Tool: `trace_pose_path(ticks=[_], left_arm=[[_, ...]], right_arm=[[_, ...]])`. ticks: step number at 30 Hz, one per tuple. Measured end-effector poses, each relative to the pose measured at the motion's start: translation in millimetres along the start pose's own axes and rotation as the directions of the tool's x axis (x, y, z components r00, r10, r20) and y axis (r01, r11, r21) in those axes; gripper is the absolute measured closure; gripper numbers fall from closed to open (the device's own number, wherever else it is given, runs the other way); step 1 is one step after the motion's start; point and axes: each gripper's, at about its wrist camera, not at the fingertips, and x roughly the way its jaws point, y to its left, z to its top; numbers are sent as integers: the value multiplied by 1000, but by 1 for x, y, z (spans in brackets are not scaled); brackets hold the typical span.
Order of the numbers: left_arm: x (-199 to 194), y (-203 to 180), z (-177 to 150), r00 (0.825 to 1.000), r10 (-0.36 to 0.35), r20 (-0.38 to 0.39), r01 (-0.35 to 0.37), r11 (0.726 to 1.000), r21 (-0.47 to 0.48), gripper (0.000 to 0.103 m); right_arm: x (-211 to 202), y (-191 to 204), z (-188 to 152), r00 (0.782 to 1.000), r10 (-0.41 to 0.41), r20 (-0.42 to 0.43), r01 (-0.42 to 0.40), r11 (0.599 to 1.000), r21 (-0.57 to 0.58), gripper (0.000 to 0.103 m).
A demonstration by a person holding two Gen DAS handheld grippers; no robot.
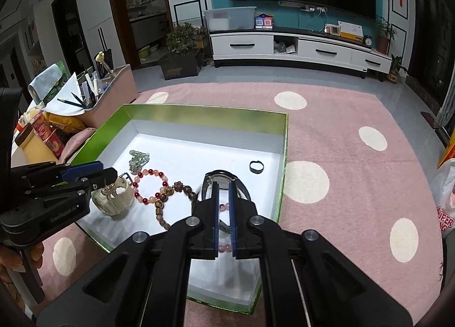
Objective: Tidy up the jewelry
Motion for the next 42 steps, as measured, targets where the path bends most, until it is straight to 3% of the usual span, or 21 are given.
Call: trace_pose_path(ticks=[2,5,7,9,10,12,15,19,25,42], left_arm=[[-3,1,2,1000,3,2,-3,1000,-2,42],[-13,2,5,1000,7,15,-7,1000,-8,31],[-20,3,10,1000,11,19,-11,1000,-11,18],[-31,3,15,1000,19,21,-19,1000,-8,9],[-36,4,18,999,30,21,-30,1000,-3,3],[-49,4,26,996,84,9,-84,996,4,2],[-68,6,35,995,101,-6,-101,995,12,2],[-94,5,46,989,148,12,-149,989,20,2],[-123,3,62,991,128,29,-128,992,3,2],[-129,3,71,986,163,27,-162,987,-16,2]], right_arm=[[-2,0,1,1000,-1,1,1,1000,3,93],[-11,1,4,1000,-3,9,3,1000,1,91],[-19,1,9,1000,-9,11,8,1000,2,76],[-30,1,14,1000,-16,13,15,1000,17,31],[-37,0,18,1000,-22,18,21,999,30,25],[-48,0,26,999,-35,8,34,999,41,17],[-63,2,39,998,-56,-28,57,997,43,1],[-82,8,53,995,-80,-57,82,996,30,1],[-101,19,67,996,-77,-53,78,997,13,1],[-102,23,78,995,-85,-43,86,996,19,1]])
